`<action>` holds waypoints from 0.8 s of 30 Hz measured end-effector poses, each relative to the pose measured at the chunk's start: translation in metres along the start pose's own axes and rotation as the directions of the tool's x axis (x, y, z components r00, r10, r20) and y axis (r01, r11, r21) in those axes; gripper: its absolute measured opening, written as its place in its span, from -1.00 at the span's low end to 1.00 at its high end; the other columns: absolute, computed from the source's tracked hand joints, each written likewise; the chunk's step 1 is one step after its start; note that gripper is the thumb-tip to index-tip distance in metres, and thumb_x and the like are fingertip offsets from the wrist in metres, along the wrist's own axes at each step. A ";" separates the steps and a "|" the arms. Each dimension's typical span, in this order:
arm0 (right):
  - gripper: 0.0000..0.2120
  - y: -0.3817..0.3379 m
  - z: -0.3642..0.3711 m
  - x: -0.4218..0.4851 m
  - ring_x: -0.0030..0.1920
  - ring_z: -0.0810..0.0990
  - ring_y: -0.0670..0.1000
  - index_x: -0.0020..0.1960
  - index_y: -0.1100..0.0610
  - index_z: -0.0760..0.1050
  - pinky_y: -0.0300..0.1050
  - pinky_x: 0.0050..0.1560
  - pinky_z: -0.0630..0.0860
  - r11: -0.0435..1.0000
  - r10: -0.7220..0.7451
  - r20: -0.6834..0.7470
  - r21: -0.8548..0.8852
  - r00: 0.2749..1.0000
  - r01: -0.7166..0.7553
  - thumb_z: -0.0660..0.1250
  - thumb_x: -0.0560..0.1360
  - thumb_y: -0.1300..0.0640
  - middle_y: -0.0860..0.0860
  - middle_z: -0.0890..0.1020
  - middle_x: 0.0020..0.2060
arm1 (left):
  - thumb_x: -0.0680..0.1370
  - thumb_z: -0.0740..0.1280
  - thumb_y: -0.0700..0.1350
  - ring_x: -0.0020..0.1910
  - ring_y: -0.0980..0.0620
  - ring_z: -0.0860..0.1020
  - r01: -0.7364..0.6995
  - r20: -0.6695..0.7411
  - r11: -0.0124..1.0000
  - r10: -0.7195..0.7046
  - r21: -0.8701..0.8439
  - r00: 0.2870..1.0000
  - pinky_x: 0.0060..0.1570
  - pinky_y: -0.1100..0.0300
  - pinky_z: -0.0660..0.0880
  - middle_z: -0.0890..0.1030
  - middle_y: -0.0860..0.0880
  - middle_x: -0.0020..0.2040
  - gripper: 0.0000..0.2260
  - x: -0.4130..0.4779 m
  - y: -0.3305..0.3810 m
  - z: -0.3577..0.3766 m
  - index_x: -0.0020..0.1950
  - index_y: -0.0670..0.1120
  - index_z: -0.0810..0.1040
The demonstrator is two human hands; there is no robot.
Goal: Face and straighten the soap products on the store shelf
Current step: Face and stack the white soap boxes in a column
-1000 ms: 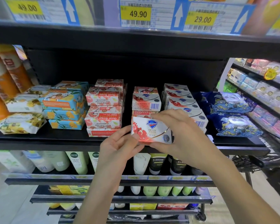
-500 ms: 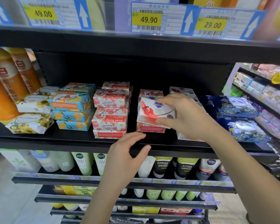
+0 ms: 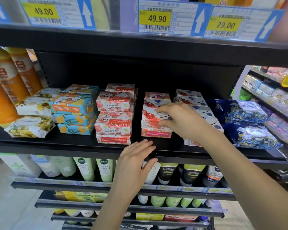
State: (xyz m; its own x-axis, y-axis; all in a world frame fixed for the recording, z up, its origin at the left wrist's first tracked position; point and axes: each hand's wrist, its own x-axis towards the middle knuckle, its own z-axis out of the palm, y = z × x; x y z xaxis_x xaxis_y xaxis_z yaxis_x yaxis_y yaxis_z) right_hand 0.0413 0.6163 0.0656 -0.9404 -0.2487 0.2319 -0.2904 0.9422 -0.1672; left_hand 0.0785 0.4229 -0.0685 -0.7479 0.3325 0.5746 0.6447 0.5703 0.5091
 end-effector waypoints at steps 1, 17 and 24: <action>-0.48 0.001 0.000 -0.003 0.34 0.52 0.06 0.50 0.04 0.44 0.09 0.31 0.49 1.000 0.001 0.002 0.021 1.000 -0.001 0.41 0.58 -0.05 0.00 0.52 0.42 | 0.56 0.41 0.05 0.41 0.26 0.42 0.003 -0.005 1.000 -0.003 -0.002 1.000 0.51 0.40 0.08 0.61 0.12 0.33 -0.67 0.000 0.000 0.000 0.30 0.01 0.66; -0.19 0.059 -0.012 -0.098 0.07 0.51 -0.10 0.49 0.01 0.40 -0.15 0.10 0.38 0.841 0.476 -0.144 0.363 0.868 -0.401 0.60 0.33 -0.13 -0.03 0.54 0.30 | 0.56 0.40 0.07 0.41 0.30 0.38 0.035 -0.008 0.999 -0.035 -0.010 0.999 0.49 0.45 0.02 0.59 0.15 0.35 -0.66 -0.001 0.001 0.002 0.31 0.02 0.66; -0.29 0.055 0.000 -0.101 -0.10 0.48 -0.36 0.44 0.01 0.47 -0.32 -0.05 0.37 0.808 0.533 -0.275 0.445 0.800 -0.385 0.65 0.34 0.06 -0.07 0.49 0.22 | 0.56 0.44 0.03 0.41 0.37 0.32 0.058 0.015 0.998 -0.058 0.001 0.998 0.48 0.48 -0.01 0.57 0.17 0.36 -0.66 -0.001 0.004 -0.001 0.33 0.04 0.64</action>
State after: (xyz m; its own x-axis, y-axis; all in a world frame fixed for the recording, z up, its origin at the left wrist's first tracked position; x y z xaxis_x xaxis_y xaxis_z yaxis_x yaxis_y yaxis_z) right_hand 0.1200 0.6935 0.0334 -0.8588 0.3648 0.3597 0.0488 0.7572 -0.6513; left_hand 0.0821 0.4243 -0.0661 -0.7865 0.3096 0.5344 0.5997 0.5899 0.5408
